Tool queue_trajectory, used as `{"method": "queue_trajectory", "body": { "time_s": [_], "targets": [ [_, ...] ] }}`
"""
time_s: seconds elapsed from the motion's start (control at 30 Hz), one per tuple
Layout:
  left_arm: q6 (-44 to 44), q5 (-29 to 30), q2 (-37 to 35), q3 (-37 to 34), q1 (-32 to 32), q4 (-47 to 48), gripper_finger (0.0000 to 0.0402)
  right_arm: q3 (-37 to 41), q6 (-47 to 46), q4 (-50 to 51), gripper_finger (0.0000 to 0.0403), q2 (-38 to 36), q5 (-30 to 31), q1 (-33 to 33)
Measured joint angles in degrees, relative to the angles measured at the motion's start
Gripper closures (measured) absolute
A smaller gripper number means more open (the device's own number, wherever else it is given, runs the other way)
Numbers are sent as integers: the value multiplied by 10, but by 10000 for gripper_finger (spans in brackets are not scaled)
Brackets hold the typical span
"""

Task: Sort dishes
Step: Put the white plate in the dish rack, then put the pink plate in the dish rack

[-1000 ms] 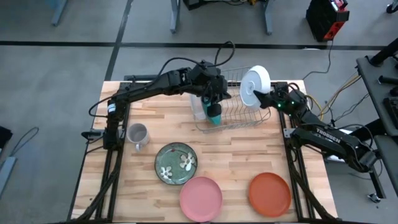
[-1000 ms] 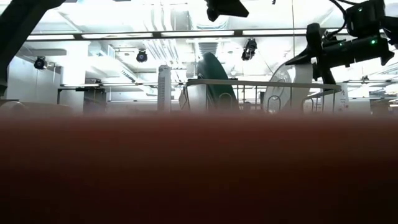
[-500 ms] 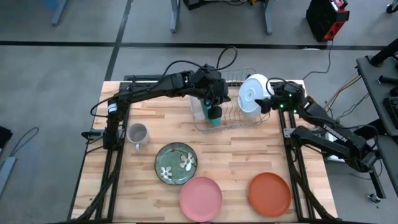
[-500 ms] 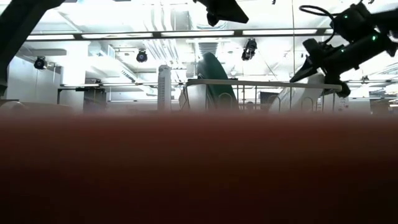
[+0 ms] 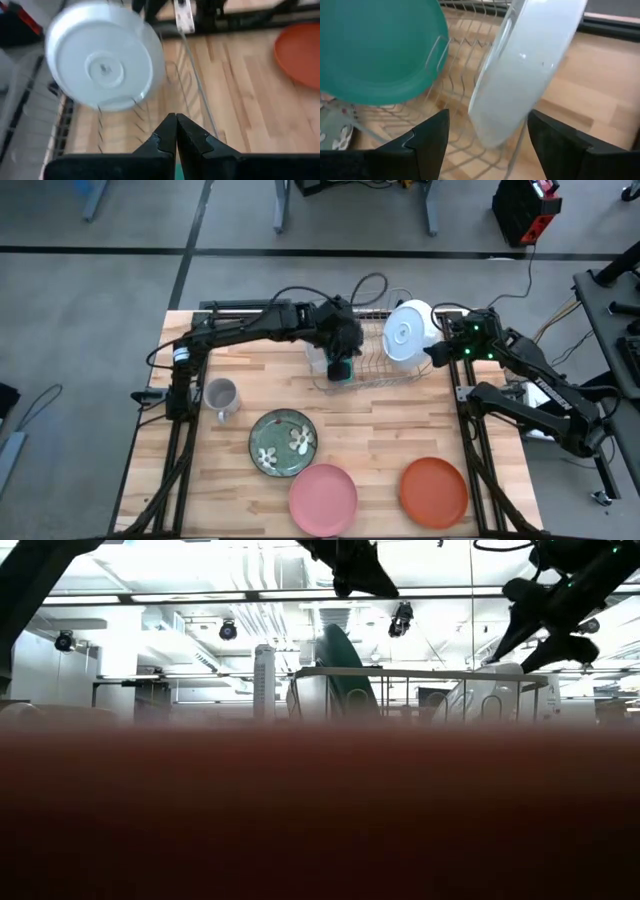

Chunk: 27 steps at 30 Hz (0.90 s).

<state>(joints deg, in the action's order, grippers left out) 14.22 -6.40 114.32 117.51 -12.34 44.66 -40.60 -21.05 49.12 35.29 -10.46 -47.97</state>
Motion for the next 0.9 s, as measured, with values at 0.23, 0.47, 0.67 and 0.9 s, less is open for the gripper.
{"method": "queue_trajectory", "body": {
  "time_s": [0.23,0.47,0.67,0.9],
  "targets": [
    [23,-1,0,-12,56,100,402,-12,6,82,164,-20,30,0],
    [49,-2,0,-85,115,122,401,-10,13,143,190,-63,60,0],
    [29,17,0,-156,132,127,402,-7,12,178,207,-112,65,0],
    [-21,133,0,-214,107,112,401,34,-3,164,223,-119,115,0]
  ]
}}
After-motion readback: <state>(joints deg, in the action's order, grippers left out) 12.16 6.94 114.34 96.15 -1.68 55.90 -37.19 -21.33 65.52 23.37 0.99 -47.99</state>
